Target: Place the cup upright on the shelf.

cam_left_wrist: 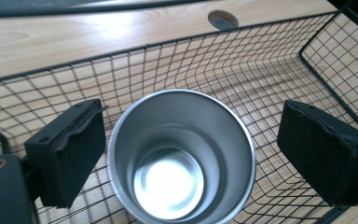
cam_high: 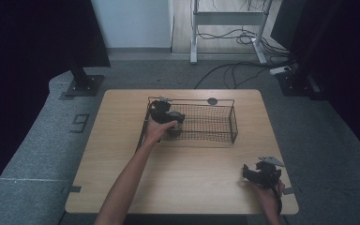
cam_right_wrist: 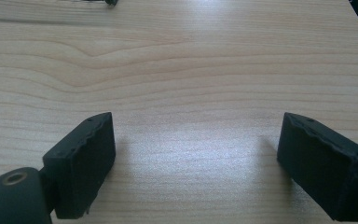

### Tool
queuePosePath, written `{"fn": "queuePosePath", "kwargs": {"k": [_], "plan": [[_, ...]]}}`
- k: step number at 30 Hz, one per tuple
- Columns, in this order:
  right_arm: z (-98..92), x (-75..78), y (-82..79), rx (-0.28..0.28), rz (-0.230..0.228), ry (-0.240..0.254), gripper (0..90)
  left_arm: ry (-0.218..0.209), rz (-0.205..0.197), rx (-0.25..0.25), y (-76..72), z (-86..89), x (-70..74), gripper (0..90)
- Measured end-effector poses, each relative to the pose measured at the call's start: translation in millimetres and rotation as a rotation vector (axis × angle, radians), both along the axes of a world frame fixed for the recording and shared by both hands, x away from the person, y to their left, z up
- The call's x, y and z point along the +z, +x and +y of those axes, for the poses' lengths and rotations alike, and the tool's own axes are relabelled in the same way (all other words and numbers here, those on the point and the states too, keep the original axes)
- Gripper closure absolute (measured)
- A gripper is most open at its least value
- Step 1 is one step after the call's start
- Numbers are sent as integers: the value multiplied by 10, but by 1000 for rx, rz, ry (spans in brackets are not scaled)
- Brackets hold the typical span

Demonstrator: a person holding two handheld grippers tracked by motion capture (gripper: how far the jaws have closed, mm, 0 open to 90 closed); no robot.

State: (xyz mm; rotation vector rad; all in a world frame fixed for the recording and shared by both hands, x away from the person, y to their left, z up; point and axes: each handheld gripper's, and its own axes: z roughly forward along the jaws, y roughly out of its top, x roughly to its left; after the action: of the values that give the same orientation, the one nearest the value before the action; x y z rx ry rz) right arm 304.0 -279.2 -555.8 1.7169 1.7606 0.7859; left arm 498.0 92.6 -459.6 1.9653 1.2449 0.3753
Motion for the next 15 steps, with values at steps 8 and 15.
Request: {"fn": "queuePosePath", "kwargs": {"k": [8,15], "plan": [[0,0,0,0,0,0,112,-21,-42,-21,-147,60,140,82],[0,0,0,0,0,0,112,-52,-78,-43,-353,135,234,84]]}}
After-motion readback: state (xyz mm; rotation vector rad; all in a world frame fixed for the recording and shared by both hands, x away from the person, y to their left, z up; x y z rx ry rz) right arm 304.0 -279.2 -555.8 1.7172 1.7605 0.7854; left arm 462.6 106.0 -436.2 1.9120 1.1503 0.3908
